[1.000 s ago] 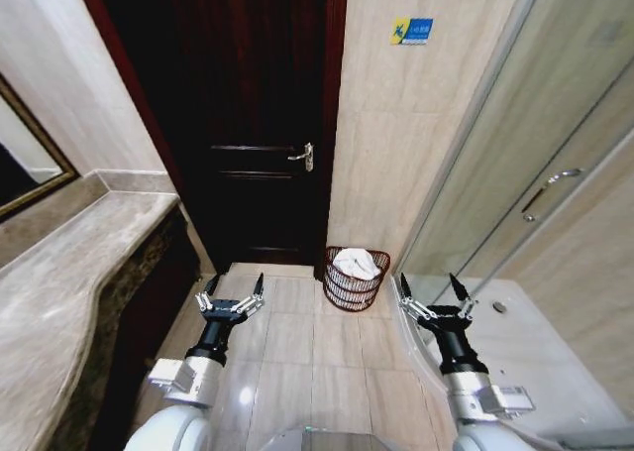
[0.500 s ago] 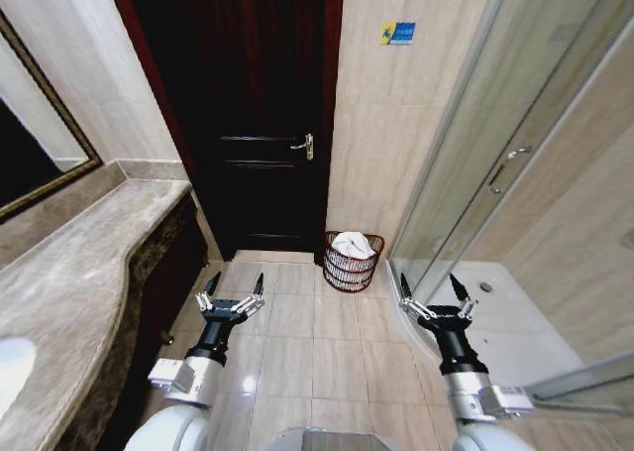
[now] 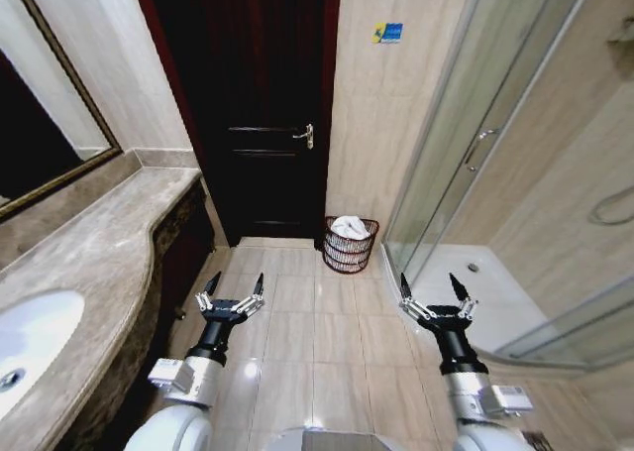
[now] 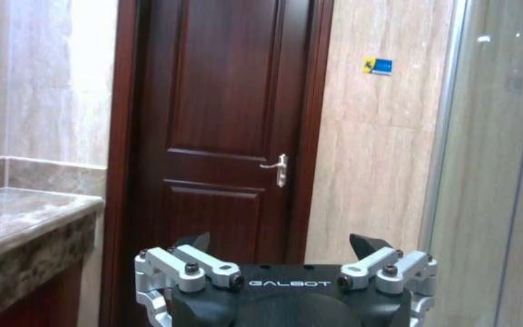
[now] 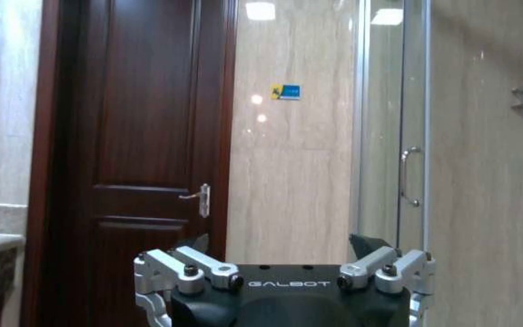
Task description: Discard the used towel into the hamper.
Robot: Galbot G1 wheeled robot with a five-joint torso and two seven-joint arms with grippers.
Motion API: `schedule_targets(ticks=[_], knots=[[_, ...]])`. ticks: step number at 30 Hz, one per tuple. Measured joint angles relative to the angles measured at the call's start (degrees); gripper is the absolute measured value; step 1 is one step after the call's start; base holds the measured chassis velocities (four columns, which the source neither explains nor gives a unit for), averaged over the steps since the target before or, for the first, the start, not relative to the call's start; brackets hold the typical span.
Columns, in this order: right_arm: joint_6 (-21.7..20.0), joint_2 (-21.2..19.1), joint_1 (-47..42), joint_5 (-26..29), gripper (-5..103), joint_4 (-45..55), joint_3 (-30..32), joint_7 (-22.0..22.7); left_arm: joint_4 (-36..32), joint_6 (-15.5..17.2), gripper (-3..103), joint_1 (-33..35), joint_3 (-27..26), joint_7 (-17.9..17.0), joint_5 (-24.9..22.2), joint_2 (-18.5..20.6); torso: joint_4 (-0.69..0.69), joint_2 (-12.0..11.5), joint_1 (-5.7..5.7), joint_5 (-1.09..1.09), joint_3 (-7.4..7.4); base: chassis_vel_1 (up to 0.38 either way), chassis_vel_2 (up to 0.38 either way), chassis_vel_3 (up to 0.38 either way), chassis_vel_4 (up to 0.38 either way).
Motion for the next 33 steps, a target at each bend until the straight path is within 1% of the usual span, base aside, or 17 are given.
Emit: schedule_targets(ticks=[1,3,4,8,16,33], knots=[[0.0,0.0,0.0,0.0,100,0.0,0.0,0.0,0.0,0.0,100,0.0,0.0,0.0,0.0,0.0,0.01,0.0,-0.01,0.05,0.00,0.265,-0.261,-0.253,0.221],[0.0,0.0,0.0,0.0,100,0.0,0.0,0.0,0.0,0.0,100,0.0,0.0,0.0,0.0,0.0,0.00,0.0,-0.02,0.05,0.00,0.265,-0.261,-0.246,0.221],[0.0,0.0,0.0,0.0,100,0.0,0.0,0.0,0.0,0.0,100,0.0,0.0,0.0,0.0,0.0,-0.01,0.0,-0.05,0.01,-0.02,0.158,-0.184,-0.136,0.155],[0.0,0.0,0.0,0.0,100,0.0,0.0,0.0,0.0,0.0,100,0.0,0.0,0.0,0.0,0.0,-0.01,0.0,-0.05,0.02,-0.02,0.063,-0.062,-0.103,0.091],[0.0,0.0,0.0,0.0,100,0.0,0.0,0.0,0.0,0.0,100,0.0,0.0,0.0,0.0,0.0,0.00,0.0,0.07,0.02,0.03,-0.051,0.030,0.057,-0.046],[0.0,0.0,0.0,0.0,100,0.0,0.0,0.0,0.0,0.0,100,0.0,0.0,0.0,0.0,0.0,-0.01,0.0,0.01,0.02,0.00,-0.003,0.003,0.001,-0.003]])
